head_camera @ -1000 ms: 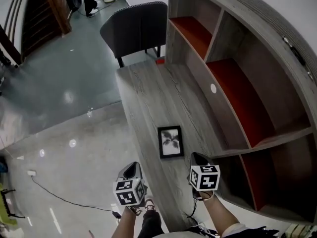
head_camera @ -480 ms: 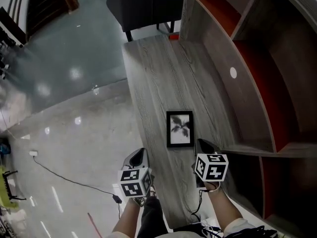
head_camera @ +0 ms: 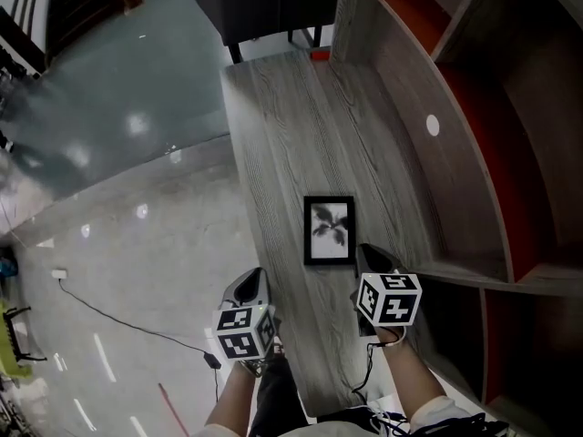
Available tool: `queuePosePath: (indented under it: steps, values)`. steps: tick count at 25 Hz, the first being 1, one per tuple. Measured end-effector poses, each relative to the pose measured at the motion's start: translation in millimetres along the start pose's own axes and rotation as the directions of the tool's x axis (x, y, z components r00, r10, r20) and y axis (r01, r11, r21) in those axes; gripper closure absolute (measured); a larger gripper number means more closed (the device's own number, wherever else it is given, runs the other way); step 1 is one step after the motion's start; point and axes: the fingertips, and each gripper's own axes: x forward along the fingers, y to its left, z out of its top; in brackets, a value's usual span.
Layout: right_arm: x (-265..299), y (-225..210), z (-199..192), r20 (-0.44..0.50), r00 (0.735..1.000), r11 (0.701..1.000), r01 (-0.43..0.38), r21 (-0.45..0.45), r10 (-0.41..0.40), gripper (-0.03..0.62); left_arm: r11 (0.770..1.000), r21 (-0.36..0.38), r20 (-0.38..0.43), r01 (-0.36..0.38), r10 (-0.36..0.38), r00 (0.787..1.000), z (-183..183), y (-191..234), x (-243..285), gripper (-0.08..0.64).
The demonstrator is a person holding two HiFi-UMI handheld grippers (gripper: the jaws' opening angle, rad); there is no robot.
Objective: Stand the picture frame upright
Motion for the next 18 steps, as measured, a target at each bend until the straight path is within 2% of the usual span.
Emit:
queuePosePath:
  steps: [13,18]
  values:
    - [13,6,7,-0.013,0.999,0.999,-0.036,0.032,0.037,0.554,0.999,-0.021,-0.015,-0.027,0.027,1.000,-5,17,-2,0.546]
    - [18,8,8,-0.030,0.999,0.999,-0.040,0.036,0.041,0.518,0.999,-0.026,-0.012,-0.029,0.029,1.000,1,20,-1,0.546]
